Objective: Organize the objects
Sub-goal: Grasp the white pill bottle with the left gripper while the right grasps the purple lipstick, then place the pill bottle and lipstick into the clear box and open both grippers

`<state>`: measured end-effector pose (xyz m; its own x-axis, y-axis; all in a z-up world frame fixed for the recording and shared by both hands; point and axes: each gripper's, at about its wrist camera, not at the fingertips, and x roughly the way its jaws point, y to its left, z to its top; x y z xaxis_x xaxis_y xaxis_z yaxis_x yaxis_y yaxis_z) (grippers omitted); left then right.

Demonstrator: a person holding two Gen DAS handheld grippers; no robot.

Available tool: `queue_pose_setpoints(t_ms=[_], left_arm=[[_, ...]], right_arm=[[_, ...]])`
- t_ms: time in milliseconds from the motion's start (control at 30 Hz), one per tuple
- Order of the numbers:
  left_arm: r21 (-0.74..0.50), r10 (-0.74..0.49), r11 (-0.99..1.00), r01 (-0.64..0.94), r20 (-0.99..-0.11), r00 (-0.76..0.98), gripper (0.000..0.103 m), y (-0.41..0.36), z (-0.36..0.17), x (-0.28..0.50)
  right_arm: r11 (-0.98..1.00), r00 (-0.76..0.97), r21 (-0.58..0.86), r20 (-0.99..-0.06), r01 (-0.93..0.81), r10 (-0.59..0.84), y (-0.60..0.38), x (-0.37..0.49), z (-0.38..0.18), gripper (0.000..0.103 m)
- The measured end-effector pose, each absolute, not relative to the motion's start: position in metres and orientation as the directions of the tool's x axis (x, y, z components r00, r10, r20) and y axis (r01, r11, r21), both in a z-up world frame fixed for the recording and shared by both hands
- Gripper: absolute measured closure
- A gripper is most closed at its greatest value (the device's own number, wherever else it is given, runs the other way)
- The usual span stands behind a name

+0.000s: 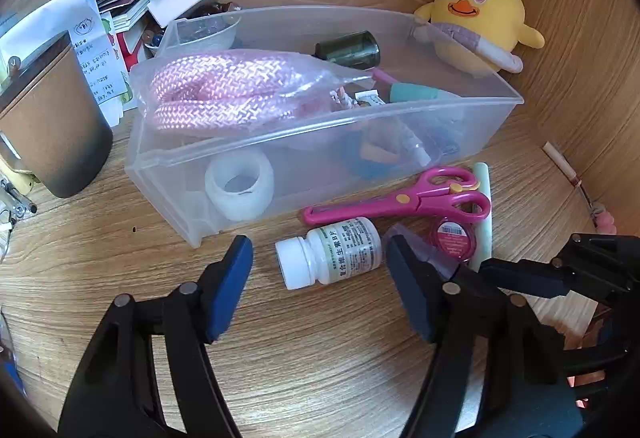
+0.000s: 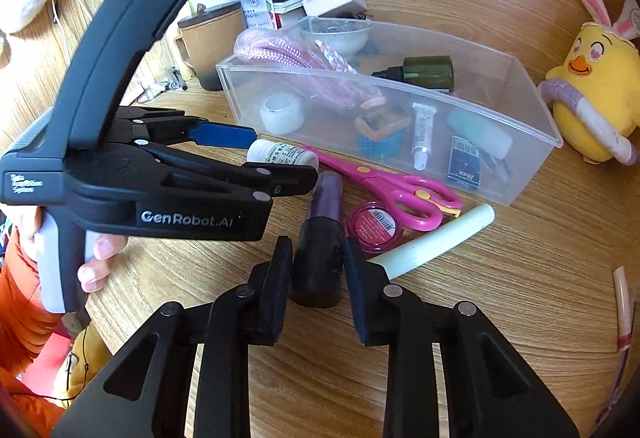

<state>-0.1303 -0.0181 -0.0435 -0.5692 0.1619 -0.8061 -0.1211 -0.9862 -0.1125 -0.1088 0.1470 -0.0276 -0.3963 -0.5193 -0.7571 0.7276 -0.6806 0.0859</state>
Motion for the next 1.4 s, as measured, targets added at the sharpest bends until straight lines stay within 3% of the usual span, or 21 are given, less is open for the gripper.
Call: queue_pose_setpoints(t_ms=[67, 567, 633, 667, 833, 967, 1033, 1100, 1167, 1367, 1400], left_arm=[[-0.127, 0.179, -0.983, -0.129, -0.807, -0.563, 0.049, -0.019, -0.044, -0.131], [-0.117, 0.172, -0.985, -0.126, -0.733, -0.659, 0.049, -0.03, -0.009, -0.106], [-0.117, 0.173, -0.985, -0.128, -0.714, -0.679, 0.049, -0.031, 0.001, -0.101], [-0.117, 0.174, -0.985, -0.129, -0.704, -0.688, 0.049, -0.031, 0.006, -0.099], [-0.109, 0.173, -0.985, -0.134, -0.663, -0.728, 0.049, -0.033, 0.024, -0.09], [-0.118, 0.179, -0.984, -0.135, -0.659, -0.731, 0.049, -0.035, 0.028, -0.089], [-0.116, 0.177, -0.984, -0.134, -0.66, -0.73, 0.049, -0.035, 0.028, -0.088], [-0.113, 0.176, -0.984, -0.135, -0.662, -0.728, 0.049, -0.035, 0.027, -0.087], [-0.113, 0.173, -0.985, -0.132, -0.664, -0.727, 0.049, -0.036, 0.025, -0.087], [-0.125, 0.167, -0.986, -0.113, -0.661, -0.731, 0.049, -0.038, 0.027, -0.092], [-0.123, 0.163, -0.986, -0.11, -0.658, -0.735, 0.049, -0.038, 0.028, -0.092]], right_arm=[[-0.682, -0.401, 0.088, -0.752, 0.726, -0.523, 0.15, -0.108, -0.024, 0.079], [-0.705, -0.484, 0.086, -0.668, 0.704, -0.565, 0.165, -0.107, 0.017, 0.082], [-0.705, -0.493, 0.088, -0.655, 0.703, -0.573, 0.168, -0.109, 0.025, 0.089], [-0.704, -0.49, 0.092, -0.655, 0.704, -0.575, 0.168, -0.109, 0.027, 0.098], [-0.71, -0.504, 0.077, -0.65, 0.7, -0.568, 0.172, -0.112, 0.031, 0.098], [-0.686, -0.455, 0.095, -0.681, 0.721, -0.573, 0.179, -0.109, 0.02, 0.094], [-0.691, -0.458, 0.062, -0.706, 0.72, -0.541, 0.185, -0.103, 0.01, 0.085], [-0.682, -0.438, 0.058, -0.726, 0.729, -0.53, 0.192, -0.098, -0.001, 0.068], [-0.671, -0.407, 0.063, -0.751, 0.739, -0.519, 0.198, -0.093, -0.013, 0.063], [-0.643, -0.341, 0.066, -0.804, 0.763, -0.486, 0.199, -0.08, -0.04, 0.063], [-0.643, -0.337, 0.067, -0.808, 0.763, -0.484, 0.197, -0.08, -0.044, 0.071]])
